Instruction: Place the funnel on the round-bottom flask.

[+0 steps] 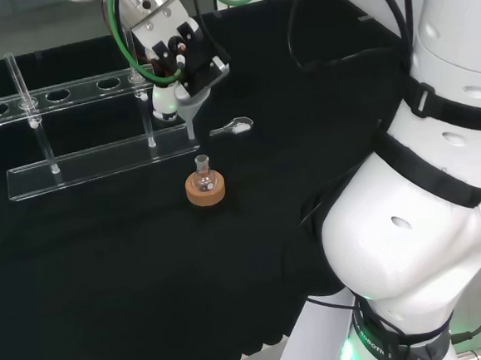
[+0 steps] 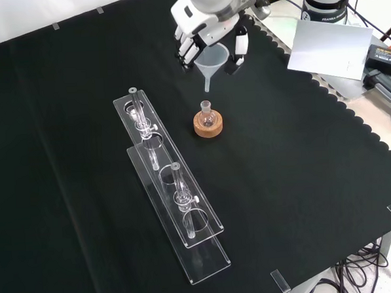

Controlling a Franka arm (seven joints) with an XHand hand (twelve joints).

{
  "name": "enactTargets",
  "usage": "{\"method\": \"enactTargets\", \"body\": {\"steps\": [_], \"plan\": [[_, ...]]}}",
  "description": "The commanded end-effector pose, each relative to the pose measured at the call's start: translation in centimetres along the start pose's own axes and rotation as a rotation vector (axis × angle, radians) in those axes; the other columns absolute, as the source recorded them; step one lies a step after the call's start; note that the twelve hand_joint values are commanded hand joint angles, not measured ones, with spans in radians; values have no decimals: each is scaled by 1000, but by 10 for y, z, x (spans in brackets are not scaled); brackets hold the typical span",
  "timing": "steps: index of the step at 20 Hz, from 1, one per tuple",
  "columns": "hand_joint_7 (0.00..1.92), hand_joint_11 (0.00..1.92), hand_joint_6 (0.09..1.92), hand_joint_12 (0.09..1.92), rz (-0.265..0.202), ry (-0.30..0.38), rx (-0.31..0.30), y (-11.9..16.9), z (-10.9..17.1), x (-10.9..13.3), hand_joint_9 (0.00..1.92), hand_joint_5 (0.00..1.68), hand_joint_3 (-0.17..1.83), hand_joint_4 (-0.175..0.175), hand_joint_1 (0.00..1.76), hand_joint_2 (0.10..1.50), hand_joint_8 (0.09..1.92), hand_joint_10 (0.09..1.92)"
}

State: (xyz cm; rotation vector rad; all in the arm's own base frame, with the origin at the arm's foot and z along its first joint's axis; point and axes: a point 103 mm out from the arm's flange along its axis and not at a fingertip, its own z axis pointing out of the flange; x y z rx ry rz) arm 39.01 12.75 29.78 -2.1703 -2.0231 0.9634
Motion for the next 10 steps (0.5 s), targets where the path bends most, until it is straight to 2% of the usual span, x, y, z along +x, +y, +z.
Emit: {"method": "enactTargets", "body": {"steps": [1,10], "plan": [[695,760,639,1141,-8,1,48,14,25,7,1011,613,631,-42,871,723,684,363],[691,749,641,1150,-8,2,65,24,37,7,1009,611,633,-41,866,723,687,360]]}}
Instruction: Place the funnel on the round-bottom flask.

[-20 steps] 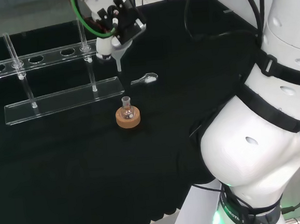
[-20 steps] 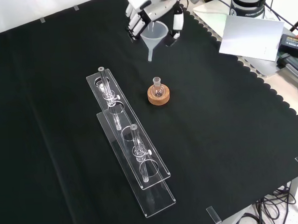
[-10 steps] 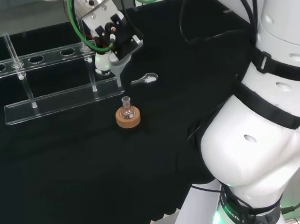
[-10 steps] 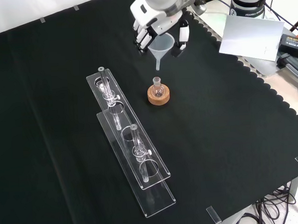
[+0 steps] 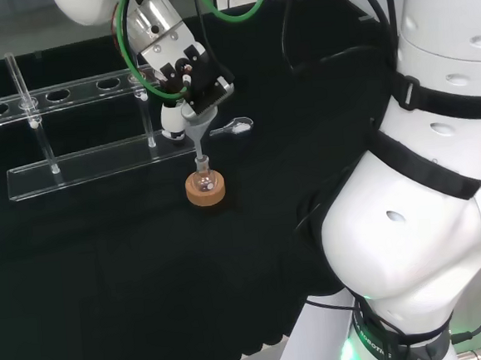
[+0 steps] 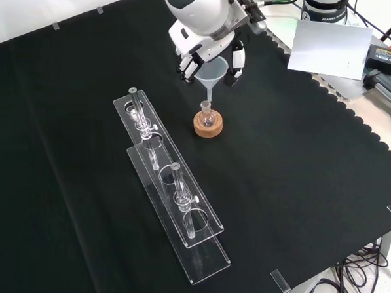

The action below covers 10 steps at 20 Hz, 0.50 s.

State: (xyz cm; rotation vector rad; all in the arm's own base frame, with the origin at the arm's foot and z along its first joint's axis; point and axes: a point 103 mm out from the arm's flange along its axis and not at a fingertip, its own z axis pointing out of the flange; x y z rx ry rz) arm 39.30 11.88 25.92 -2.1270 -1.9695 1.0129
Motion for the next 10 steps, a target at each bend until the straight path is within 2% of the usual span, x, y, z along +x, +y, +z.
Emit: {"method": "enactTargets", "body": {"steps": [1,10], "plan": [[690,749,641,1151,0,2,-2,5,3,-1,1009,611,633,-41,866,723,687,360],[687,745,644,1156,-8,-1,0,13,7,2,1008,612,634,-40,865,724,690,360]]}}
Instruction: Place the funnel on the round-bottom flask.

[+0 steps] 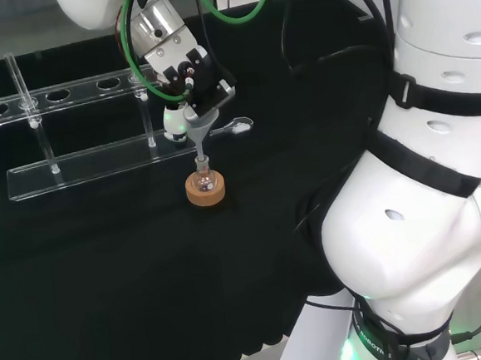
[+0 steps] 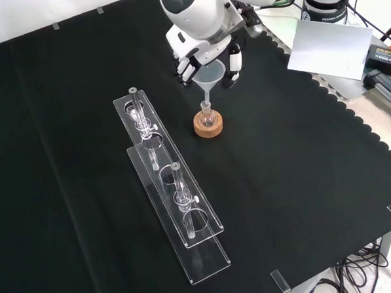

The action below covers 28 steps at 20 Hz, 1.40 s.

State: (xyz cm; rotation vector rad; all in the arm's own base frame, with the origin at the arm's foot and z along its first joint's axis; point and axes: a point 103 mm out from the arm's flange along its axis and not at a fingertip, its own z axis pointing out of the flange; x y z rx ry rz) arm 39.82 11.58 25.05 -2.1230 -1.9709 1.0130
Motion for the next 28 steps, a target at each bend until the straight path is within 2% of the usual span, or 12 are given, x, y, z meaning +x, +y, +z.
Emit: {"method": "enactTargets", "body": {"steps": [1,28], "plan": [[687,745,645,1156,-5,-4,1,5,2,2,1008,612,634,-40,865,724,690,360],[687,745,654,1155,-21,7,41,25,29,8,1005,619,635,-41,862,732,695,360]]}}
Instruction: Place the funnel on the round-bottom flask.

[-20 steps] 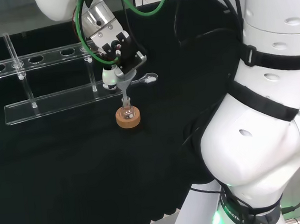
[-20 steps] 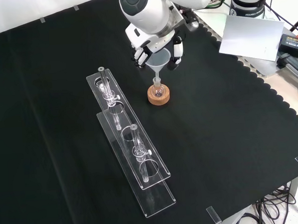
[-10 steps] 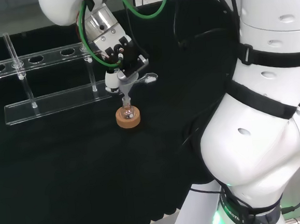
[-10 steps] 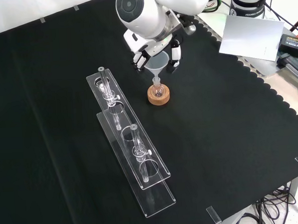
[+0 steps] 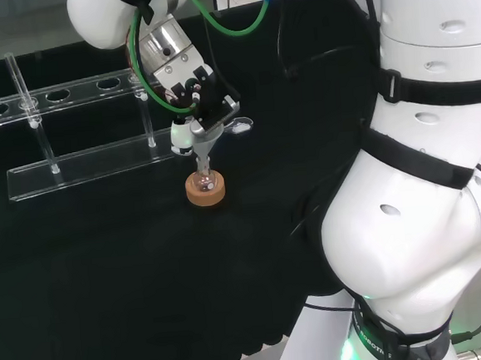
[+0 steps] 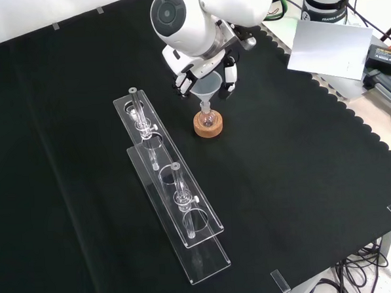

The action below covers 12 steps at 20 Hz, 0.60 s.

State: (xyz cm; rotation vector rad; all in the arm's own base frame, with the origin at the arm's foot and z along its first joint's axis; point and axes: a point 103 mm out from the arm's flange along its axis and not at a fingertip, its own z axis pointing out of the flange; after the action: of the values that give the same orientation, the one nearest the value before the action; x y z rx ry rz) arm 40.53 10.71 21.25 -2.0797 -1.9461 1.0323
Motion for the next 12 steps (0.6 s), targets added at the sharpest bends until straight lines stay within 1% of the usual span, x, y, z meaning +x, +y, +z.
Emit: {"method": "enactTargets", "body": {"steps": [1,12], "plan": [[687,745,654,1155,-3,2,0,0,0,1,1005,619,635,-41,862,732,695,360],[659,738,642,1155,-1,0,19,3,6,2,982,586,633,-40,843,729,690,355]]}}
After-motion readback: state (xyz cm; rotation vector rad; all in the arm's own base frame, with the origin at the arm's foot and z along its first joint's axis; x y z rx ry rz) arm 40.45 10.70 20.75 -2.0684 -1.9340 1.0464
